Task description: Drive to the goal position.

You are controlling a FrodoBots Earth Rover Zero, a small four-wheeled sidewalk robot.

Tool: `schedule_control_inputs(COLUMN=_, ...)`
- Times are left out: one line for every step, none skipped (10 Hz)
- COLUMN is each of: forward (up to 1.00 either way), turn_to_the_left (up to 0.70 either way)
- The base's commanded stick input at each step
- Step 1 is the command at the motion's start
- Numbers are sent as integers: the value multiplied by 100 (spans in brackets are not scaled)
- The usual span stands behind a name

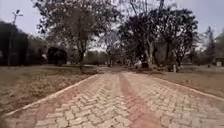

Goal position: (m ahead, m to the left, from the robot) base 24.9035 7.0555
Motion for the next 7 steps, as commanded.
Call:
schedule_control_inputs(forward=70, turn_to_the_left=0)
schedule_control_inputs(forward=70, turn_to_the_left=0)
schedule_control_inputs(forward=70, turn_to_the_left=0)
schedule_control_inputs(forward=70, turn_to_the_left=0)
schedule_control_inputs(forward=70, turn_to_the_left=0)
schedule_control_inputs(forward=70, turn_to_the_left=0)
schedule_control_inputs(forward=70, turn_to_the_left=0)
